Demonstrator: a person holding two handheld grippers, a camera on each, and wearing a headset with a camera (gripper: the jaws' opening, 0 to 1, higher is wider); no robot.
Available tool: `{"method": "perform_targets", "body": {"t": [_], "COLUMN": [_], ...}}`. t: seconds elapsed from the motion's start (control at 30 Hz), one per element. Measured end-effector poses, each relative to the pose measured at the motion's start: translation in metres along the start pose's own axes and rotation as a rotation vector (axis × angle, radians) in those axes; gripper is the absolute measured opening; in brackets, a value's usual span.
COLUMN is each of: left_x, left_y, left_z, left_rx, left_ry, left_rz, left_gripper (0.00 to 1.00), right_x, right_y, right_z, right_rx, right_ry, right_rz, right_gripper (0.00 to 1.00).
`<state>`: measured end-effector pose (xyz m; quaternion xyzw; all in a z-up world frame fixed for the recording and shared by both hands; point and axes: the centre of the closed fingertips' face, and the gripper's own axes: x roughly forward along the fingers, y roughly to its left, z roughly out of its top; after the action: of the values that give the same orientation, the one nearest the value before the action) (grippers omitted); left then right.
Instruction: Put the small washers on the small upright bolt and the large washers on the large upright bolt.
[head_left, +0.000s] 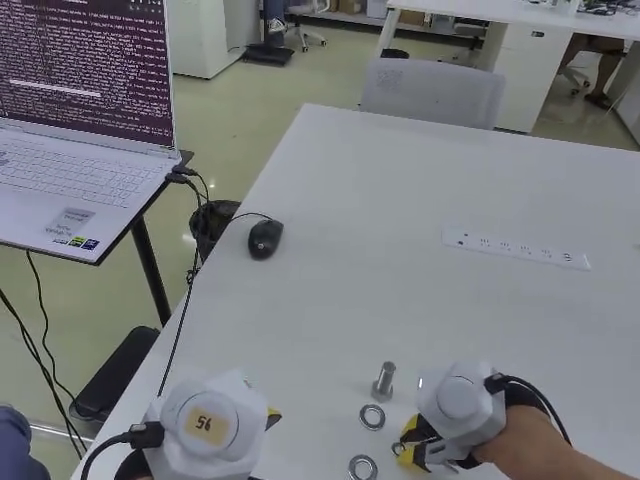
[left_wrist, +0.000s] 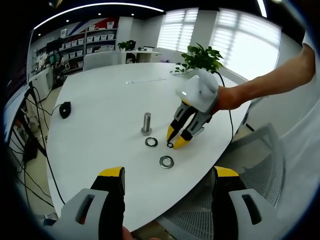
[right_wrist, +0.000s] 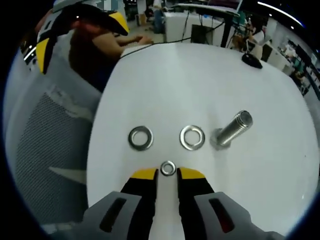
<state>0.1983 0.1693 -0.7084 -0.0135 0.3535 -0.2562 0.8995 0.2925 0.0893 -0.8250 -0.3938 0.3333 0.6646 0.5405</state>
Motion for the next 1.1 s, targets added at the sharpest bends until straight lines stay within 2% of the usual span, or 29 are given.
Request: {"method": "perform_targets", "body": {"t": [0.2,0.23,0.27,0.3,0.5,0.7,0.93,1.1], "left_x": [0.003,0.003,0.003,0.004,0.003,-0.001,-0.005,-0.009], "left_y": [-0.004,-0.004,-0.005,-0.006,-0.004,0.000,0.003,0.006], "left_z": [0.003,0.004,0.004,0.004,0.004,-0.002,-0.008,-0.010], "left_rx": [0.009,0.009,0.010,0.012,0.017,-0.001,-0.012,-0.024], "left_ry": [-0.002,-0.002,-0.002,-0.001,0.000,0.001,0.004,-0.003], "left_rz": [-0.008,-0.009,-0.012,-0.013,-0.011,0.003,0.015,0.024], "left_gripper": [0.70,0.70,0.70,0.70,0.70,0.70,0.70,0.70], "right_x": [0.000,0.001,0.002,0.002,0.003,0.007,0.023,0.037], "right_y": [-0.001,0.000,0.001,-0.002,-0.001,0.000,0.006,0.006], "right_z": [0.002,0.002,0.000,0.000,0.001,0.012,0.042,0.071], "right_rx": [0.001,-0.003,-0.007,-0.020,-0.014,0.021,-0.017,-0.030], "right_ry": [0.007,0.006,0.018,0.012,0.026,0.001,-0.021,-0.037], "right_rz": [-0.015,-0.019,-0.015,-0.027,-0.040,-0.041,-0.010,0.013], "right_gripper": [0.14,0.12,0.03,0.03,0.05,0.12,0.15,0.19]}}
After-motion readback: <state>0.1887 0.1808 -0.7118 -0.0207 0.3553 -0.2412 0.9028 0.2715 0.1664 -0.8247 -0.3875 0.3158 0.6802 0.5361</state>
